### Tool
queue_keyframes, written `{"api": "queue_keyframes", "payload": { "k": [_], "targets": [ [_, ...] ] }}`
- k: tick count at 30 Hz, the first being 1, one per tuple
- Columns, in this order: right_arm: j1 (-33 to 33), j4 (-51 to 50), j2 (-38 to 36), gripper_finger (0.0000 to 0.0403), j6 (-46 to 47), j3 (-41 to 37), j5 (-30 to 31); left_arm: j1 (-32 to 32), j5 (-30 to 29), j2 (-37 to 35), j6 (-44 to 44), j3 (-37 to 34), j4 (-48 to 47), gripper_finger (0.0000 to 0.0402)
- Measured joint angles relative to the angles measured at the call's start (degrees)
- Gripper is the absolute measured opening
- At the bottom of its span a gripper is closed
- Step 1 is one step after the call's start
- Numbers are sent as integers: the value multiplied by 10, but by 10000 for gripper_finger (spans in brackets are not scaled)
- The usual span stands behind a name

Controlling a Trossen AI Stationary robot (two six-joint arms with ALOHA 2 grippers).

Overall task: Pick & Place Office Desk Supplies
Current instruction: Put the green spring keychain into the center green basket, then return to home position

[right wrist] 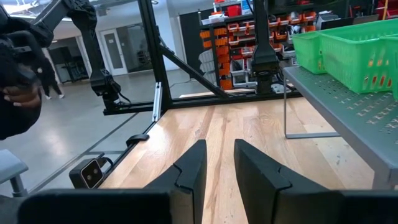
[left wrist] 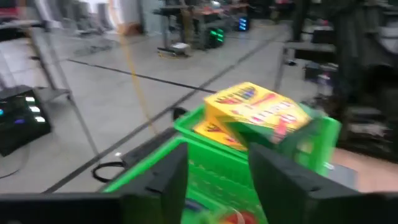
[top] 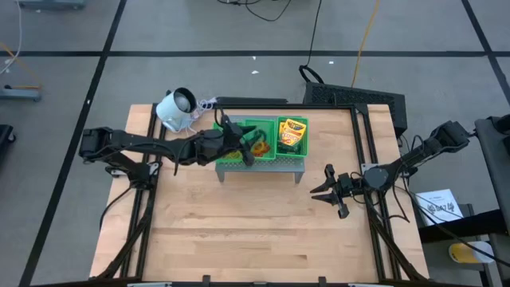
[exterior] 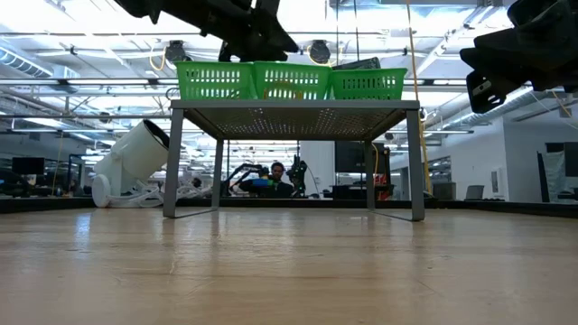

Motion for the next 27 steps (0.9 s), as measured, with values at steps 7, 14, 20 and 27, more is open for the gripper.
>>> {"api": "queue_keyframes", "payload": {
  "k": [7, 14, 20, 27],
  "targets": [
    [0, -4, 0, 70, 0, 0, -2, -35, 72, -111, -7, 0, -125, 229],
    [0, -5, 0, 70, 0, 0, -3, -73, 109, -319, 32, 1, -426, 241],
    [0, 7, 0, 70, 0, 0, -3, -93, 109, -480, -77, -25, -624, 241],
    [0, -9, 0, 70, -57, 0, -3, -114, 134, -615, 5, -185, -433, 242]
  ]
}}
